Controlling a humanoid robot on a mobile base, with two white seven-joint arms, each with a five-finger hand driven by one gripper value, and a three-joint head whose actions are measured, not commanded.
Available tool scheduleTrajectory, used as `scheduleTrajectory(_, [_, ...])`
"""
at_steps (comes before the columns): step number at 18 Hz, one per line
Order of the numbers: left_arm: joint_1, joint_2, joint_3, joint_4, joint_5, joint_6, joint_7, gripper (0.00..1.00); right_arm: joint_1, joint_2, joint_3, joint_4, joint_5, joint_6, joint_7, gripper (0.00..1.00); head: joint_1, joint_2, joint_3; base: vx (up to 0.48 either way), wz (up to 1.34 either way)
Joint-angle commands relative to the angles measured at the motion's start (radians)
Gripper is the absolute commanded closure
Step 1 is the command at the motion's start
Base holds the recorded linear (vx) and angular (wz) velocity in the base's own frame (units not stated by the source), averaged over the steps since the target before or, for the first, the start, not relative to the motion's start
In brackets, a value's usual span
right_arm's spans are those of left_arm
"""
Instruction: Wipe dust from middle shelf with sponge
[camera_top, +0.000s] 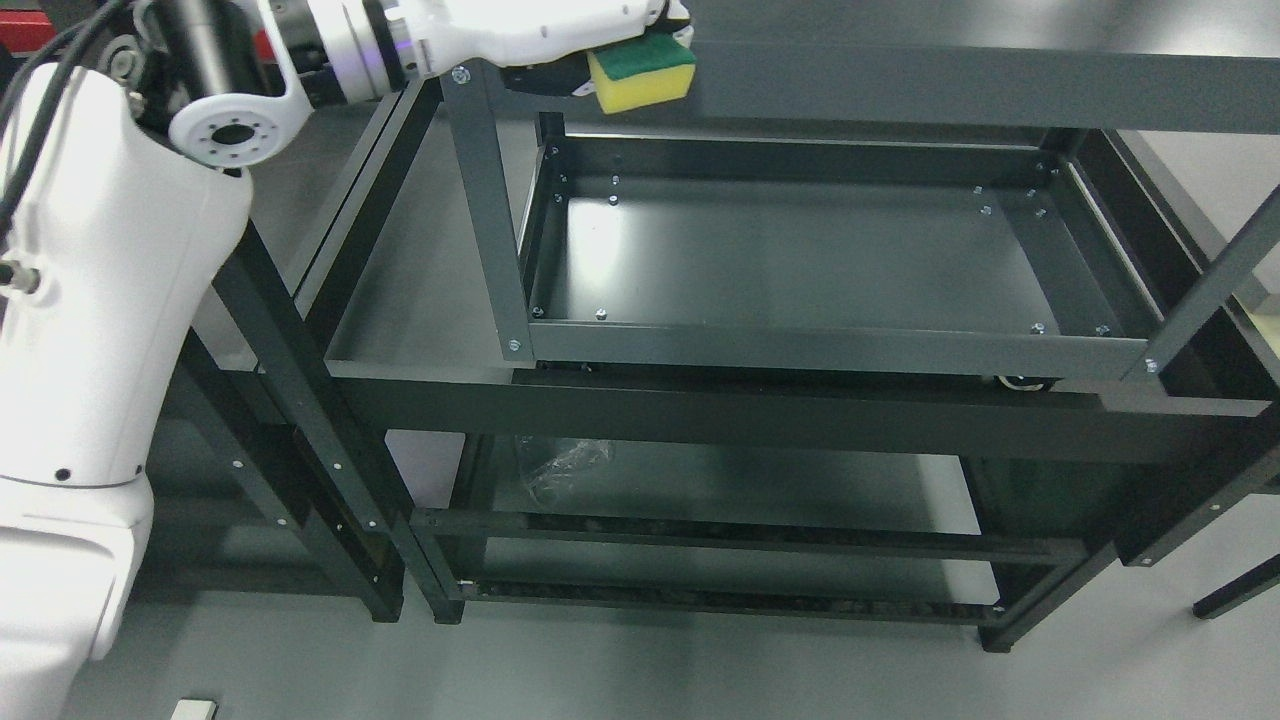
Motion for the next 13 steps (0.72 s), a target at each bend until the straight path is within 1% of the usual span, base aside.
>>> scheduleTrajectory(1, [0.015,0.039,0.106,-0.116,0.041,0.0,0.001,1.0,0.0,-0.017,0.0,-0.017,0.0,0.073,0.001,0.0,0.0,0.0,0.0,-0.002,0.02])
scheduleTrajectory(3, [-0.054,-0.052,0.021,-0.061,0.033,0.0,0.002,1.0,0.0,-0.017,0.0,-0.017,0.0,0.073,0.001,0.0,0.0,0.0,0.0,0.0,0.0])
scheduleTrajectory(5, [-0.152,-0.187,-0.056,0.069,0.026,0.0,0.005,1.0,0.0,-0.017,0.0,-0.017,0.0,0.073,0.001,0.0,0.0,0.0,0.0,0.0,0.0])
scheduleTrajectory(7, [-0.256,-0.31,-0.081,0.208,0.009,0.0,0.021,1.0,0.0,-0.017,0.0,-0.017,0.0,0.073,-0.001,0.0,0.0,0.0,0.0,0.0,0.0])
scheduleTrajectory(8, [-0.314,-0.325,-0.101,0.28,-0.005,0.0,0.041,1.0,0.0,-0.017,0.0,-0.017,0.0,0.073,0.001,0.0,0.0,0.0,0.0,0.0,0.0])
scheduleTrajectory(10, [-0.396,-0.325,-0.164,0.369,-0.016,0.0,0.088,1.0,0.0,-0.017,0.0,-0.017,0.0,0.073,0.001,0.0,0.0,0.0,0.0,0.0,-0.01])
scheduleTrajectory(11, [-0.42,-0.325,-0.232,0.377,-0.014,0.0,0.123,1.0,0.0,-0.017,0.0,-0.017,0.0,0.073,0.001,0.0,0.0,0.0,0.0,0.0,-0.01])
scheduleTrajectory(12, [-0.434,-0.325,-0.306,0.377,-0.002,0.015,0.184,1.0,0.0,-0.017,0.0,-0.017,0.0,0.073,0.001,0.0,0.0,0.0,0.0,0.002,-0.02])
scheduleTrajectory(13, [-0.447,-0.325,-0.357,0.375,0.007,0.063,0.229,1.0,0.0,-0.017,0.0,-0.017,0.0,0.073,0.001,0.0,0.0,0.0,0.0,0.002,-0.02])
